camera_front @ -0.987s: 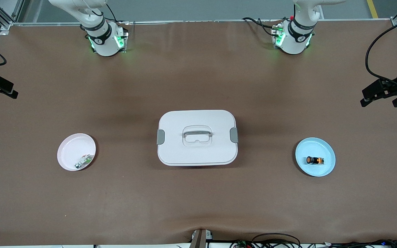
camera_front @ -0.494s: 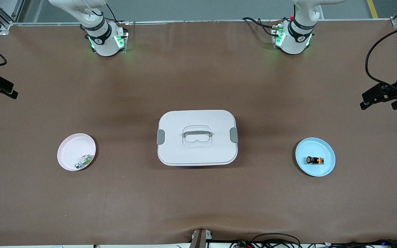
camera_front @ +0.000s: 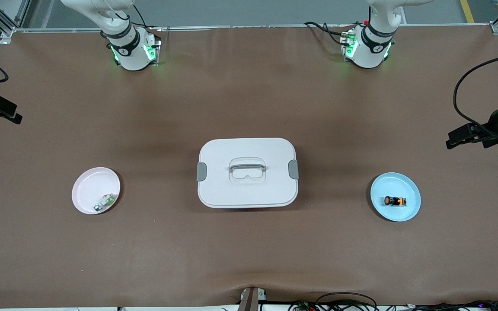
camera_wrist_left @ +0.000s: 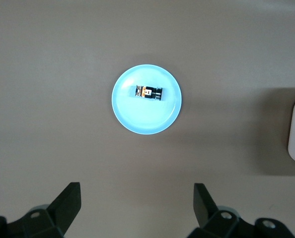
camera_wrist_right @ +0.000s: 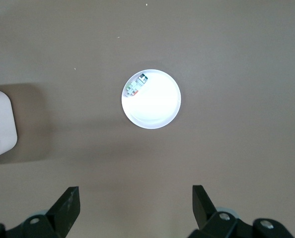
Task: Transfer orange switch to right arm and place
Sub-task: 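Move the left gripper toward the orange switch on the blue plate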
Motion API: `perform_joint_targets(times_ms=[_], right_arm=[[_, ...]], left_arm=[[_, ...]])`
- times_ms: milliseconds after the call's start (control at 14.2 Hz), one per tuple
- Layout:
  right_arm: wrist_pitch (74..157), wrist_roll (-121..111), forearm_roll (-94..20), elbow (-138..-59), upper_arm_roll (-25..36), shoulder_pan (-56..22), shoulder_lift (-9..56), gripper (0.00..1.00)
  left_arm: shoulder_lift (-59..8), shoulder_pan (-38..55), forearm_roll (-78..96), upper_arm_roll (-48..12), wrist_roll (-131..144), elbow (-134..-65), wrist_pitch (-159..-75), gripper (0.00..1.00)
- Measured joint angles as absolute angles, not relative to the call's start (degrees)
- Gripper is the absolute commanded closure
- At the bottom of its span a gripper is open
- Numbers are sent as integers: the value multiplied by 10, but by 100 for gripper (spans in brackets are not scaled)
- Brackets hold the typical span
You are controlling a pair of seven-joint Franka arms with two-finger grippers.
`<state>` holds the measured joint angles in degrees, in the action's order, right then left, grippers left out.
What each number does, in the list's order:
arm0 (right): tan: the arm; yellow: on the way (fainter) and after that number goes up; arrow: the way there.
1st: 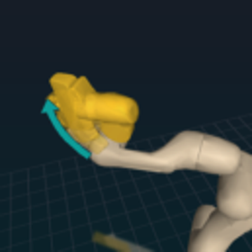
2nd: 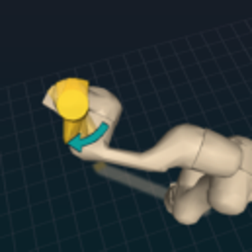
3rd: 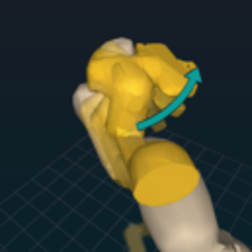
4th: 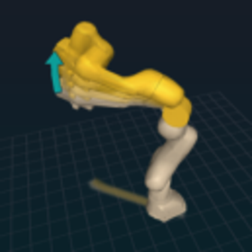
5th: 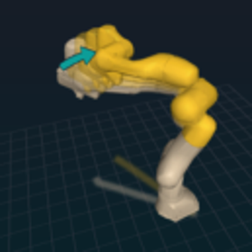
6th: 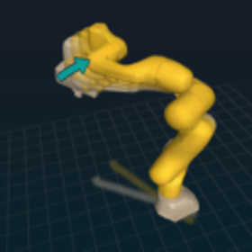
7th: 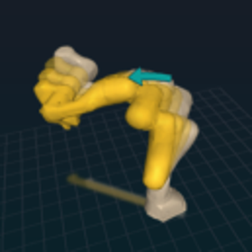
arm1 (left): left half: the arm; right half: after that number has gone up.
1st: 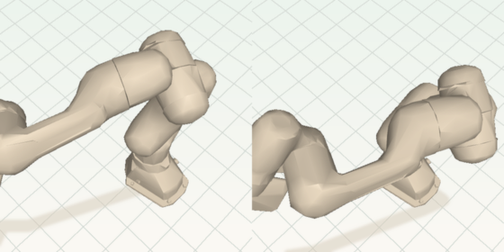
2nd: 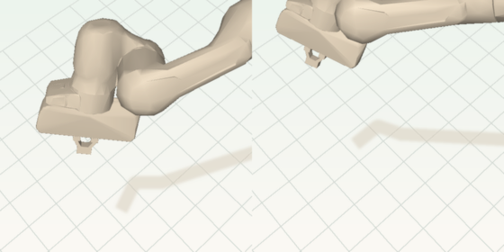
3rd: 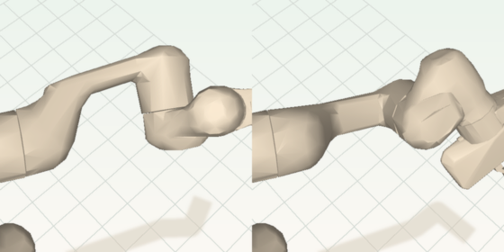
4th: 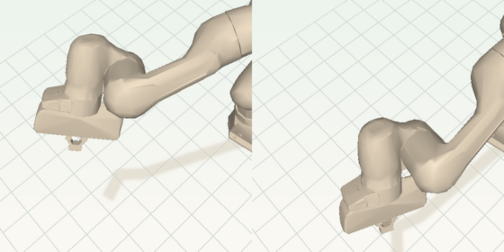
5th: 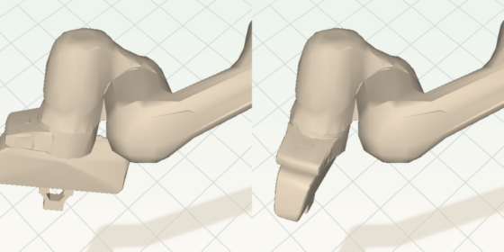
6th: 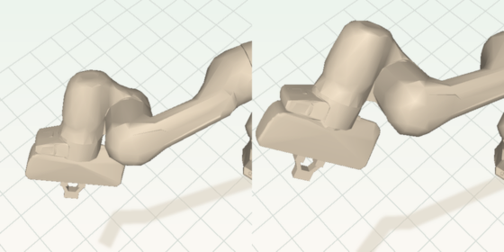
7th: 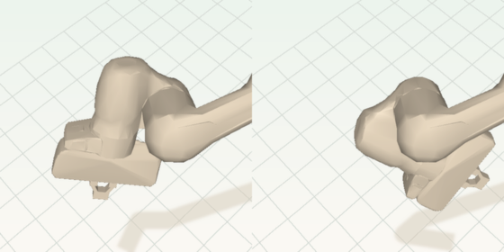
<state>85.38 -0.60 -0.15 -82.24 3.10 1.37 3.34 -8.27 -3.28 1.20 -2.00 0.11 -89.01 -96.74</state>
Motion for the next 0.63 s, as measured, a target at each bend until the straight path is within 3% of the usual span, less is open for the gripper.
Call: perform_joint_targets(times_ms=[353,635], right_arm=[[854,-6,-2,-822,33,14,33,0],[854,-5,-2,-822,34,14,33,0]], left_arm=[[-130,-41,12,-20,0,-883,-975,0],[-185,-42,12,-20,0,-883,-1040,0]])
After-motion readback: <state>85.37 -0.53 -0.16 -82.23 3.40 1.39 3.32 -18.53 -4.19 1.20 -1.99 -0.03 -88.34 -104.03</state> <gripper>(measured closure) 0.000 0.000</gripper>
